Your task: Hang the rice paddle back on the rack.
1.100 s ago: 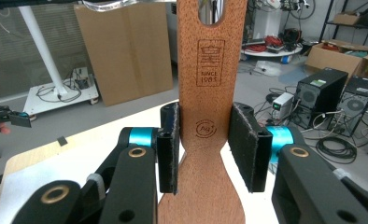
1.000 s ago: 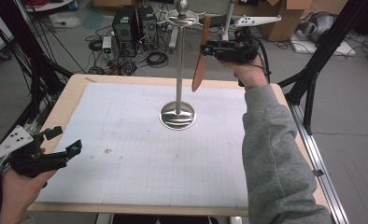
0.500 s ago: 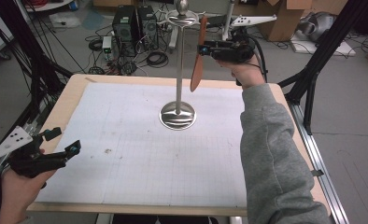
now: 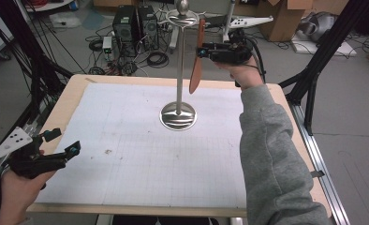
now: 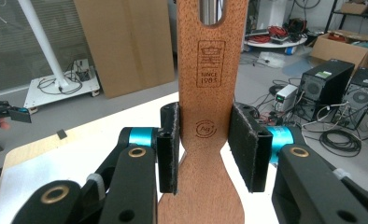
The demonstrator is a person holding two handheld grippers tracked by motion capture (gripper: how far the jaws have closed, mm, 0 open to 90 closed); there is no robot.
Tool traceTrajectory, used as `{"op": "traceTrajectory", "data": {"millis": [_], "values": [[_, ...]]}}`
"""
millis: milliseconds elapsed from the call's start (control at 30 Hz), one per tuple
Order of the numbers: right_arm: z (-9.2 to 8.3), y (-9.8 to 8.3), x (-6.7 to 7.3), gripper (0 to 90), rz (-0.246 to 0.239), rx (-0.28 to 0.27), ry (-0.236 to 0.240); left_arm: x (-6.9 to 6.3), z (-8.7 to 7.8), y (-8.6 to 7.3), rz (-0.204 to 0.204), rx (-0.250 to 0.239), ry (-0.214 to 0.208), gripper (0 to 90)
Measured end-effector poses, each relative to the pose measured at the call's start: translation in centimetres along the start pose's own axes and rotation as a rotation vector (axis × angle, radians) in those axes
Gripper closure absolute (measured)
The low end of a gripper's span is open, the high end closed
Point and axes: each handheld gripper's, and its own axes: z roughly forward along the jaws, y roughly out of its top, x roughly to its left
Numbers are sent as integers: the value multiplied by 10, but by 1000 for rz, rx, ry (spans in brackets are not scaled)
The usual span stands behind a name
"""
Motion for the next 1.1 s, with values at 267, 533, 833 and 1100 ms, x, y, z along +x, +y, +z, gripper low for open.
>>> {"op": "traceTrajectory", "data": {"millis": [267,533,833,1100], "values": [[1,0,0,640,-1,-1,-7,0,3,-1,1,10,-10,129],[-1,1,4,516,-11,-19,-35,1,1,0,2,-1,-6,129],[-4,-8,7,266,-14,-10,-91,0,2,3,25,-1,-20,129],[-11,-17,9,142,-6,-41,-117,-1,1,9,18,-33,-33,126]]}}
